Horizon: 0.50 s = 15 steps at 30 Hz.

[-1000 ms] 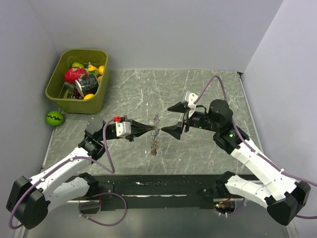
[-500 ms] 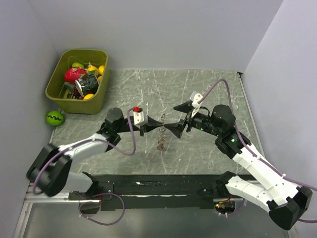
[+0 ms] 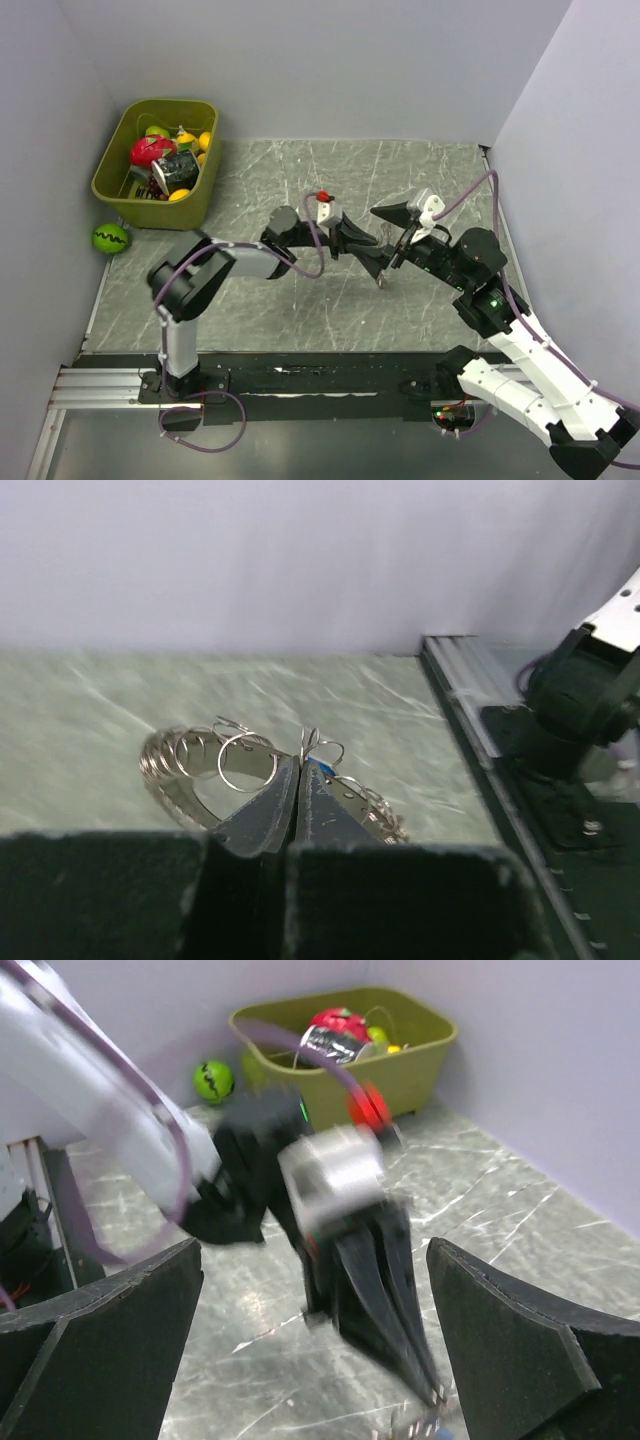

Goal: Put the keys on the keyring

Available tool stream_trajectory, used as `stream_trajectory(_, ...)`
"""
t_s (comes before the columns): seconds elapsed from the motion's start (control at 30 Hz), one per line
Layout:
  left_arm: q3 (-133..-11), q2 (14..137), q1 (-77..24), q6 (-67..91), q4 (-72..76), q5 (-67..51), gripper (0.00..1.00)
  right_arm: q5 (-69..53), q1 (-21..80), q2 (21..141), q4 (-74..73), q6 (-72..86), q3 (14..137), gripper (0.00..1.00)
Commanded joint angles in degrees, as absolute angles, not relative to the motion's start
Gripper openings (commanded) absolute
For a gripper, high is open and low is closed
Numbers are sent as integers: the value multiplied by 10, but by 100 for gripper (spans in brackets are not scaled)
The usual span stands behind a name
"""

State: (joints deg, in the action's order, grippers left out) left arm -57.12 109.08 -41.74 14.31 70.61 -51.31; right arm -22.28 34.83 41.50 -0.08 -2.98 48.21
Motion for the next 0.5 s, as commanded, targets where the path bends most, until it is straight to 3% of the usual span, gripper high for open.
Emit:
stream_trajectory(0.0, -587, 1186, -424, 287, 1066, -501, 1, -194, 345, 407, 10, -30, 475, 100)
stream_trajectory(0.2, -556, 1231, -429, 261, 1065, -497, 1, -194, 344, 419, 4, -29, 479, 100)
stream_trajectory(0.47, -485, 1187, -429, 172, 976, -485, 1, -199, 345, 426, 5, -28, 482, 100)
